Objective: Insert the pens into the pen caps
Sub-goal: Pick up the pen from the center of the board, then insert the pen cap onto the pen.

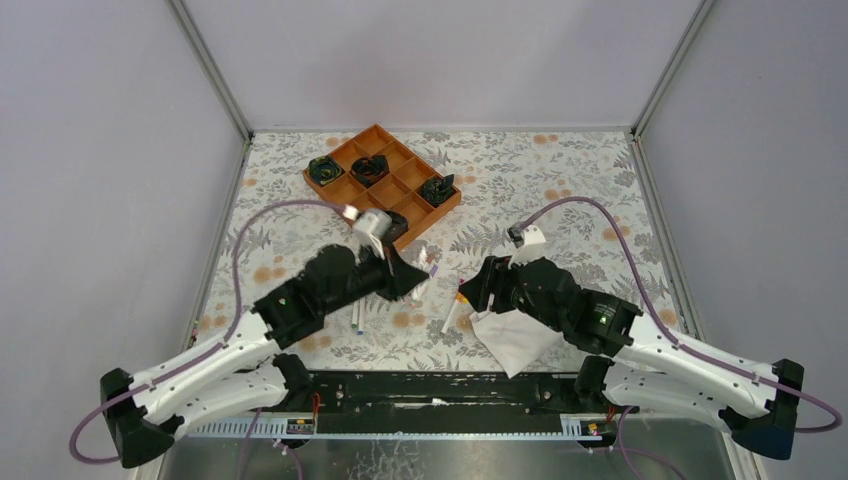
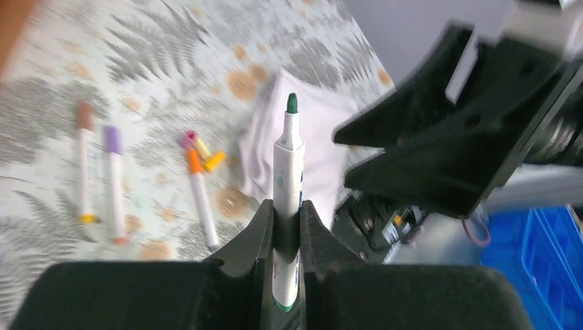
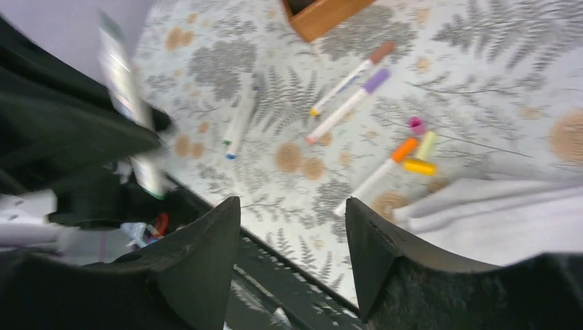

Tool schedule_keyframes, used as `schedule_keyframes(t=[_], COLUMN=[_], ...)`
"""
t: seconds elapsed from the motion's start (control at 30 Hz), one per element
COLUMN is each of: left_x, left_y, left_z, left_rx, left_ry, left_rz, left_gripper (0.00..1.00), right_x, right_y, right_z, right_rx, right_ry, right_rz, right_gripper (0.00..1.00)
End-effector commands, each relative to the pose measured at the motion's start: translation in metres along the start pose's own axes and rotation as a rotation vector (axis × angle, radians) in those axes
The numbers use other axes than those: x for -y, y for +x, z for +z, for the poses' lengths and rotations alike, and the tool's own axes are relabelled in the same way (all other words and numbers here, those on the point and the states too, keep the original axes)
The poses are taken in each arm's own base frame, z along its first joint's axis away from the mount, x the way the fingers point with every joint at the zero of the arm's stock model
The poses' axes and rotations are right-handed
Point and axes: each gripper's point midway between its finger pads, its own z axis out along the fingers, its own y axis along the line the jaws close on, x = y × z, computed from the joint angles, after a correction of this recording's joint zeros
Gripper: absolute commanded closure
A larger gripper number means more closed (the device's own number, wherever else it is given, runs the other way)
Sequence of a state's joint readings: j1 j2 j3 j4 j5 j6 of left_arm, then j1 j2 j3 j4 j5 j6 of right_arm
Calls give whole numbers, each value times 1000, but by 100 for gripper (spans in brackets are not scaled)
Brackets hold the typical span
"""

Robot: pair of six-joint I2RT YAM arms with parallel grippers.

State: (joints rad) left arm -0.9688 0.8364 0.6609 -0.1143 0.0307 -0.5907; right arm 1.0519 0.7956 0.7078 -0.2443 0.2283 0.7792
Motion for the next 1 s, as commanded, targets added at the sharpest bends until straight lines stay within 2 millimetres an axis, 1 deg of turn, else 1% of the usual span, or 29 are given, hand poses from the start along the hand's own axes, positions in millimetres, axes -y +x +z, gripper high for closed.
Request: schedule_keyframes(t=[0.0,0.1,0.2,0.27,0.33,0.43,0.53,0.67,0.73,0.83,0.97], left_x=[-34,-60,-81,-93,-108,-132,-144,-152,-152,-153,-157], left_y=[-62,-89,-113,-124,-129,-125,-113,-97,-97,-98,-98], left_z=[-23,-34,-45,-50,-54,-57,-55,-50,-49,-49,-50], left_rx=[85,77,110,139,164,166,148,141,141,141,140], left_ry=[-153,-202,-268,-320,-394,-495,-523,-517,-514,-518,-538], left_rz=[41,40,81,122,165,189,184,160,155,155,153], left_gripper=[100,100,100,100,100,100,100,100,100,100,100], right_x=[43,61,74,80,86,94,96,97,98,99,109], right_y=[-14,-6,2,4,6,7,8,7,11,17,27], right_z=[-4,8,26,39,52,71,88,107,114,122,122], right_rx=[16,-47,-110,-129,-147,-185,-216,-249,-277,-302,-329], right_ry=[252,339,376,386,396,421,427,437,445,441,482], right_rz=[-148,-203,-218,-229,-243,-257,-283,-293,-301,-296,-275], right_gripper=[37,39,43,45,46,49,52,58,62,64,71])
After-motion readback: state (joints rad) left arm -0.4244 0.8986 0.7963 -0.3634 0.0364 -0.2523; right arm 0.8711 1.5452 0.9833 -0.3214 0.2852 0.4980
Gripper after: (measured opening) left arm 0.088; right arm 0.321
